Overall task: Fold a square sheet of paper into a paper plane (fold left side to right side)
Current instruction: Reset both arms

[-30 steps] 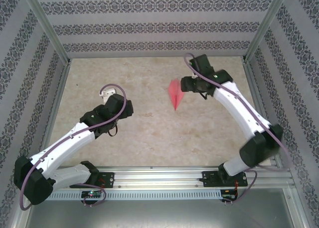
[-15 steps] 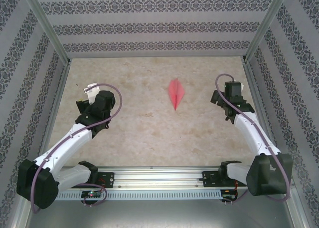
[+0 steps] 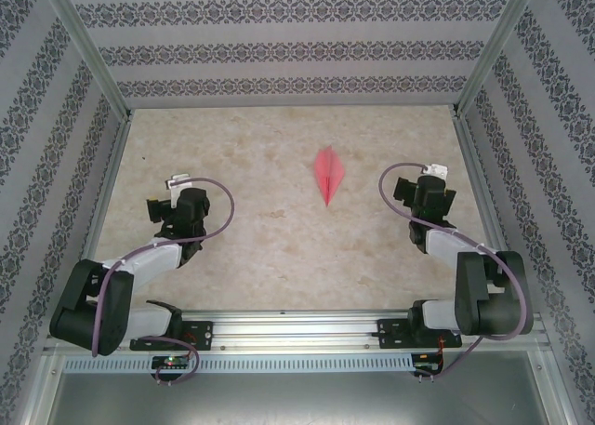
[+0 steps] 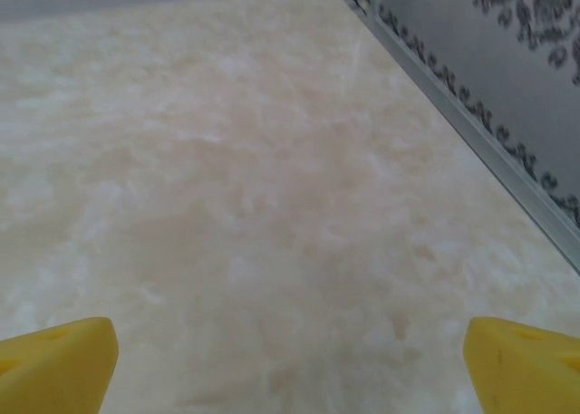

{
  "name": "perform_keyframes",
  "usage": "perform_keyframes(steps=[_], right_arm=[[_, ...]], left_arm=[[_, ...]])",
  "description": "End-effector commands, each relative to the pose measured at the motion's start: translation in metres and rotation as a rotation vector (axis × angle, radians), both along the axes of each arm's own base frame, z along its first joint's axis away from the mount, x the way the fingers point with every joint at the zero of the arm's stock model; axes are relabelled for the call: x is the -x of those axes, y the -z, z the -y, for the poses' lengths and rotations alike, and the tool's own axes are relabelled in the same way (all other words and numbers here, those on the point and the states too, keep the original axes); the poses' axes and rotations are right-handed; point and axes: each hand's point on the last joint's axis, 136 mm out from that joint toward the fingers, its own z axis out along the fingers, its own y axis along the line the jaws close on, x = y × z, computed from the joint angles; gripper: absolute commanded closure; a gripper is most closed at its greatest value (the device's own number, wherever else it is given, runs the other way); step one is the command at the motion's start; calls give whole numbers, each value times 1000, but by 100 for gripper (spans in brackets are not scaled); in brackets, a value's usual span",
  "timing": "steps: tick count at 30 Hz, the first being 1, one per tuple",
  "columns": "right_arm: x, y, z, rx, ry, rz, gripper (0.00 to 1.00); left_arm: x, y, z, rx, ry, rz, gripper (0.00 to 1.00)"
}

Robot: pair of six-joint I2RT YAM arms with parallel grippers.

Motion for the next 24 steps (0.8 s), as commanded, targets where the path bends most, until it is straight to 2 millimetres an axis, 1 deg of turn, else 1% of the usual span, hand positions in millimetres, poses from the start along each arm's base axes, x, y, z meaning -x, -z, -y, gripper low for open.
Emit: perform_keyframes(steps=[1,3,5,11,12,14,15,17,18,19,20,21,22,24], right_arm=[[-22,-32,-15,30,-107,190,2],[-24,-22,-18,29,-125,206,2],[-23,-17,-24,32,-164,231,2],[-23,-17,-22,21,-159,233,2],[-23,-17,-22,19,-161,233,2],[-22,-17,-22,17,-161,238,2],[-22,-17,-22,16,-161,238,2],[-23,-17,-21,16,-156,235,2],[-23,-17,-21,16,-156,235,2],[-23,-17,-20,16,-154,235,2],[-23,-17,-21,16,-155,233,2],[-23,-17,-20,17,-155,234,2],[-23,-17,-21,17,-156,233,2],[-23,-17,-20,18,-153,233,2]], left_arm=[[-19,-18,9,44,90,118,0],[-22,-20,12,49,125,142,0],[-24,-21,17,58,172,162,0],[-34,-25,22,77,253,232,0],[-35,-23,21,75,258,240,0],[-36,-13,18,83,254,261,0],[-39,-13,20,82,274,277,0],[-42,-5,29,88,327,234,0],[-44,0,28,91,325,227,0],[-49,4,25,85,306,230,0],[-56,6,28,92,316,196,0],[-57,10,27,125,328,152,0],[-59,9,23,142,335,182,0],[-58,11,23,147,333,162,0]])
